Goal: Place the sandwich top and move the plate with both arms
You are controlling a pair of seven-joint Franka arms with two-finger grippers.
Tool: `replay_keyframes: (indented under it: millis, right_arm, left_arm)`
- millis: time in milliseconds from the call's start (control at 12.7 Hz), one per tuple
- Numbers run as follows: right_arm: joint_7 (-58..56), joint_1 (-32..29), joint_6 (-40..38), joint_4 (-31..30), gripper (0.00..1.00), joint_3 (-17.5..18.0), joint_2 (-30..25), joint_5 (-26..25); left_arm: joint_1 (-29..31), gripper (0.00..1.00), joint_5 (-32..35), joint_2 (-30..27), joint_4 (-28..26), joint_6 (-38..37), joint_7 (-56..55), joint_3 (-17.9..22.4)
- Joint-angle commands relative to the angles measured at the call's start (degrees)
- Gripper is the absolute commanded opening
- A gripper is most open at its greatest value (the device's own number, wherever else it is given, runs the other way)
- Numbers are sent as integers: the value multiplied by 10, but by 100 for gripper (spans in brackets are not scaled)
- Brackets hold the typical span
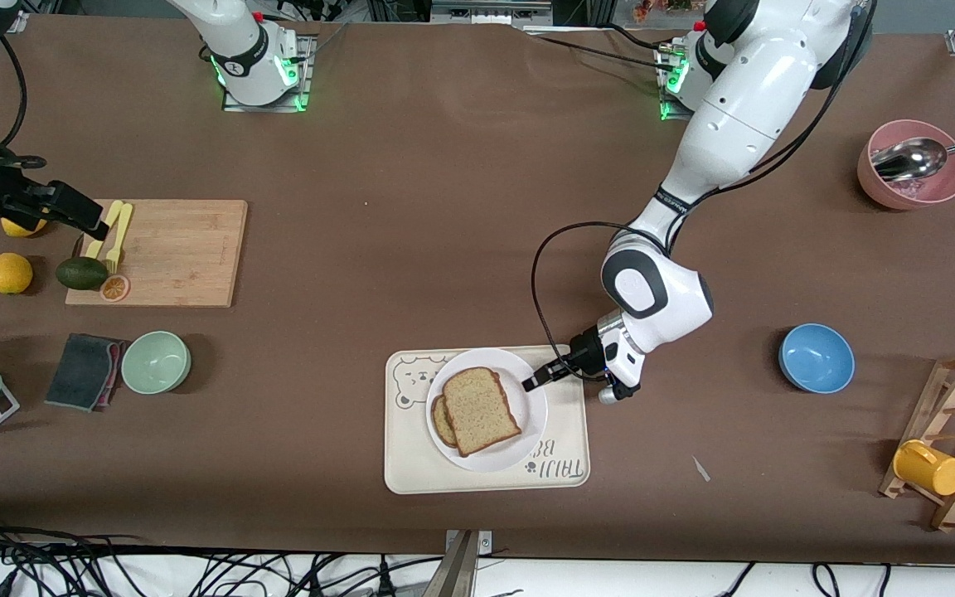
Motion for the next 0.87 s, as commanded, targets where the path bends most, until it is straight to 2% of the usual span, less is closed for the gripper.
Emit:
replay_keyframes:
  millis: [0, 79, 316, 553, 789]
  right_arm:
    - [1, 1, -13, 9, 100, 4, -5, 2]
    - [0, 1, -14, 9, 100, 4, -6, 2]
    - [-1, 1, -14, 9, 100, 4, -5, 2]
    - [-1, 2, -19, 7, 100, 5, -2, 2]
    - [3, 2, -27, 8, 100, 24, -1, 1]
  left_arm:
    - [-2, 83, -11, -3, 13, 3, 0, 4]
    - [0, 99, -11, -11, 2, 2, 3, 4]
    - [14, 99, -3, -65, -60, -5, 5, 3]
    - [27, 99, 22, -154, -154, -34, 5, 3]
    - [41, 99, 74, -233, -248, -51, 5, 3]
